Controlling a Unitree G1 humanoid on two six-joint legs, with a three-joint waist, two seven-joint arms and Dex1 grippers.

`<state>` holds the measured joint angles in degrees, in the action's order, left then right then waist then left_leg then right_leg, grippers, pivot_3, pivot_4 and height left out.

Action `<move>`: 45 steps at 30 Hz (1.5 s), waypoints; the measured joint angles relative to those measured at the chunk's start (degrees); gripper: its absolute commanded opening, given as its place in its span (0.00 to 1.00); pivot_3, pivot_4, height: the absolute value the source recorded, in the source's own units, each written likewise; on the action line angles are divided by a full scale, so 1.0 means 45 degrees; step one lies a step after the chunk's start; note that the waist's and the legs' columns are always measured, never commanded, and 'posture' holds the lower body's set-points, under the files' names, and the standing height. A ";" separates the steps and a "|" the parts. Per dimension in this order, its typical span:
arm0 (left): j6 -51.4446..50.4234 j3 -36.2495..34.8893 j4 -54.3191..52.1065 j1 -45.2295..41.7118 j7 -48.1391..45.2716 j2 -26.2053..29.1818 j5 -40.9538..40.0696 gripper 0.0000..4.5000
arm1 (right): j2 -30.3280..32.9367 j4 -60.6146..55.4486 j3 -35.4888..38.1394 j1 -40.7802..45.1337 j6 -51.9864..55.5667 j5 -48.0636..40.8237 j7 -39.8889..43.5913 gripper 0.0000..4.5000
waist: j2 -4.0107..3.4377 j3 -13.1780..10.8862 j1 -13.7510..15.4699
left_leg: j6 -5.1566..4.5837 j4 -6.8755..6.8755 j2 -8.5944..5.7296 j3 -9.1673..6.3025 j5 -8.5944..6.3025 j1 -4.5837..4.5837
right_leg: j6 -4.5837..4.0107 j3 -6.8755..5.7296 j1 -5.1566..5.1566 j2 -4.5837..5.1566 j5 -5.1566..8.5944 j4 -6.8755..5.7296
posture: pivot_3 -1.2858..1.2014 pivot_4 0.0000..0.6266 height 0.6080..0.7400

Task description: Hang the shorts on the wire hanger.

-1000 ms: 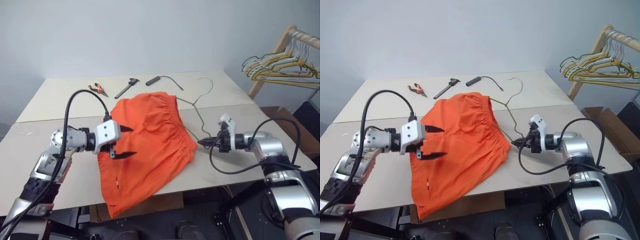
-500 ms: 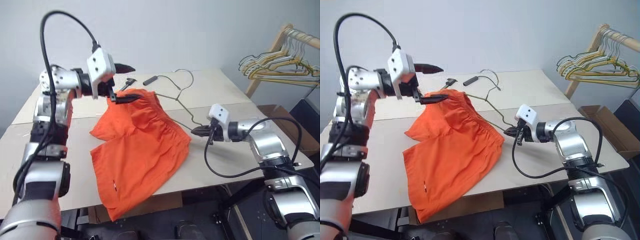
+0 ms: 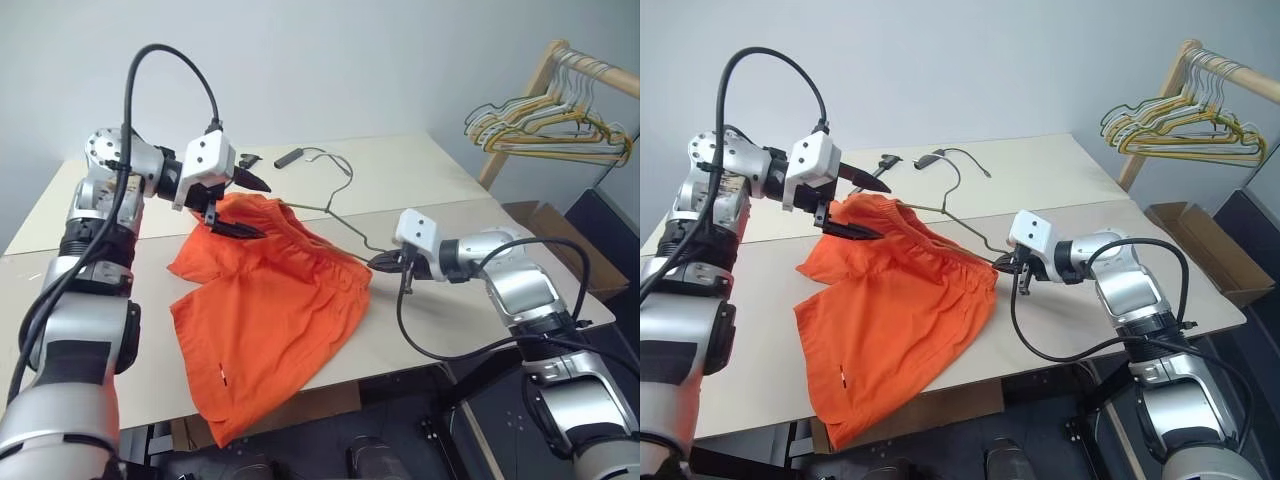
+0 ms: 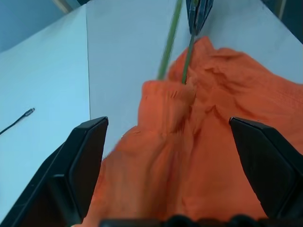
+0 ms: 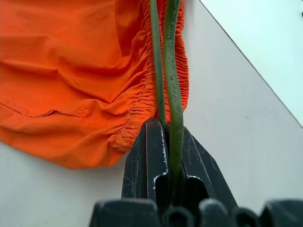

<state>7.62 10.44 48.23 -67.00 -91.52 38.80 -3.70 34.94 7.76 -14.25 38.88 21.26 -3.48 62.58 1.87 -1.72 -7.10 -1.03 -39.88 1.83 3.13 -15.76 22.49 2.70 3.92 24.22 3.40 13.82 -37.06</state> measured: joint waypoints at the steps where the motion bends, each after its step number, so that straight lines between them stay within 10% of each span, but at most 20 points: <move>1: 0.0000 0.0046 0.0019 -0.0004 -0.0036 -0.0024 0.0082 0.95 | 0.0003 -0.0060 -0.0127 0.0000 -0.0041 0.0039 0.0028 0.00 | 0.0000 0.0000 0.0000 | -0.0001 0.0000 0.0001 0.0000 -0.0001 0.0000 | 0.0001 0.0000 0.0001 -0.0001 0.0001 -0.0001 | 0.49 0.00 1.00; 15: 0.0001 0.0997 0.0087 0.0084 -0.0171 -0.0169 0.0604 0.01 | 0.0226 -0.0808 -0.0241 -0.0098 -0.0311 0.0206 0.0439 0.00 | 0.0000 0.0000 -0.0001 | -0.0003 -0.0002 0.0001 -0.0027 -0.0002 -0.0001 | 0.0002 0.0000 0.0002 -0.0001 0.0001 -0.0005 | 0.48 0.00 1.00; 22: 0.0506 0.0927 0.0082 0.0126 -0.0076 -0.0187 0.0657 0.01 | 0.0221 -0.0867 -0.0238 -0.0299 -0.0753 0.0362 0.0081 0.00 | 0.0000 0.0000 0.0006 | -0.0004 -0.0004 0.0001 -0.0026 -0.0002 0.0000 | 0.0002 0.0000 0.0002 0.0001 0.0001 -0.0006 | 0.48 0.00 1.00; 34: 0.0914 0.0507 0.0089 0.0127 -0.0028 0.0026 0.0631 0.00 | 0.0212 -0.0701 0.1809 -0.0848 -0.1047 -0.0392 -0.1137 0.95 | 0.0002 0.0001 0.0131 | -0.0006 -0.0005 0.0001 -0.0032 -0.0003 -0.0001 | 0.0003 -0.0005 -0.0012 0.0003 0.0000 -0.0007 | 0.49 0.00 1.00; 45: 0.1065 0.0428 0.0199 0.0136 0.0170 0.0032 0.0797 0.00 | -0.0386 -0.0998 0.4471 -0.3957 0.2954 -0.3589 -0.2114 0.95 | 0.0004 0.0003 0.0209 | -0.0009 -0.0007 0.0002 -0.0019 -0.0005 -0.0020 | 0.0003 0.0013 -0.0018 -0.0002 0.0000 -0.0012 | 0.49 0.00 1.00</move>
<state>12.41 12.37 49.12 -66.39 -90.76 38.95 -0.11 33.20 3.27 5.87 21.08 34.55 -19.63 53.07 1.88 -1.71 -6.16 -1.07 -39.91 1.84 3.04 -15.78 22.40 2.71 3.98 24.14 3.39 13.82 -37.11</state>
